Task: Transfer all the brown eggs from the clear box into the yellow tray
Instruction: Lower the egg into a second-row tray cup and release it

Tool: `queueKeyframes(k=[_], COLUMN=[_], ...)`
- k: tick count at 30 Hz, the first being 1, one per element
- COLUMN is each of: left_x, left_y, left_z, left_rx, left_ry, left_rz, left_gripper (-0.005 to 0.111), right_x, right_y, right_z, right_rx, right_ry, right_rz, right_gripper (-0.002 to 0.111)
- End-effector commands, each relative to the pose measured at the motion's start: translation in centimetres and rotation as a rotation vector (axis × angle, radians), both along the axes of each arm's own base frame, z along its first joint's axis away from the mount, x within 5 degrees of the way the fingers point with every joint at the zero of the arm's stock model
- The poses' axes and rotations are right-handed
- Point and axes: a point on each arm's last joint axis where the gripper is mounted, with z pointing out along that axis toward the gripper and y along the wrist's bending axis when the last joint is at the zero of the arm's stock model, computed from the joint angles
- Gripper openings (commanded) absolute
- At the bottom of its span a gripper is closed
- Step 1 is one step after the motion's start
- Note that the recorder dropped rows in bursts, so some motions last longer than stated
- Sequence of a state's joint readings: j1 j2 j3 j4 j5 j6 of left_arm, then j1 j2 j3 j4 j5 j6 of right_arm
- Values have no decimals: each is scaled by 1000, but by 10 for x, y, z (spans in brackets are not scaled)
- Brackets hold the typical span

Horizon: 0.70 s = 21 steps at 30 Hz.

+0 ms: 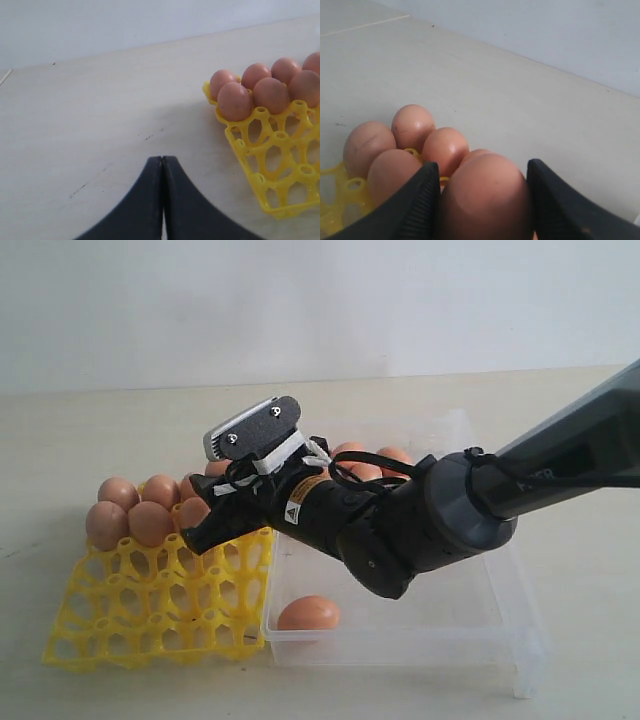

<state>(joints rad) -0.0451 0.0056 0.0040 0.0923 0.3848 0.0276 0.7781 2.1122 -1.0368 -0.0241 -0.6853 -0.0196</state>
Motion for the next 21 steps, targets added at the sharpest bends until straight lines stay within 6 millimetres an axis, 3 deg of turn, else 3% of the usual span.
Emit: queueKeyframes(k=[1, 6, 21], left_x=[0, 0, 0], left_y=[0, 0, 0], left_z=[2, 2, 2], left_rx=[-8, -8, -8], left_ry=[-16, -16, -16], left_rz=[-4, -4, -4], left_gripper=[0, 0, 0], right_x=[-3, -6, -7], right_y=[-1, -4, -4], right_z=[-8, -17, -23], right_rx=[-18, -31, -48], right_ry=[-17, -6, -4], right_rz=[19, 24, 36], right_gripper=[0, 0, 0])
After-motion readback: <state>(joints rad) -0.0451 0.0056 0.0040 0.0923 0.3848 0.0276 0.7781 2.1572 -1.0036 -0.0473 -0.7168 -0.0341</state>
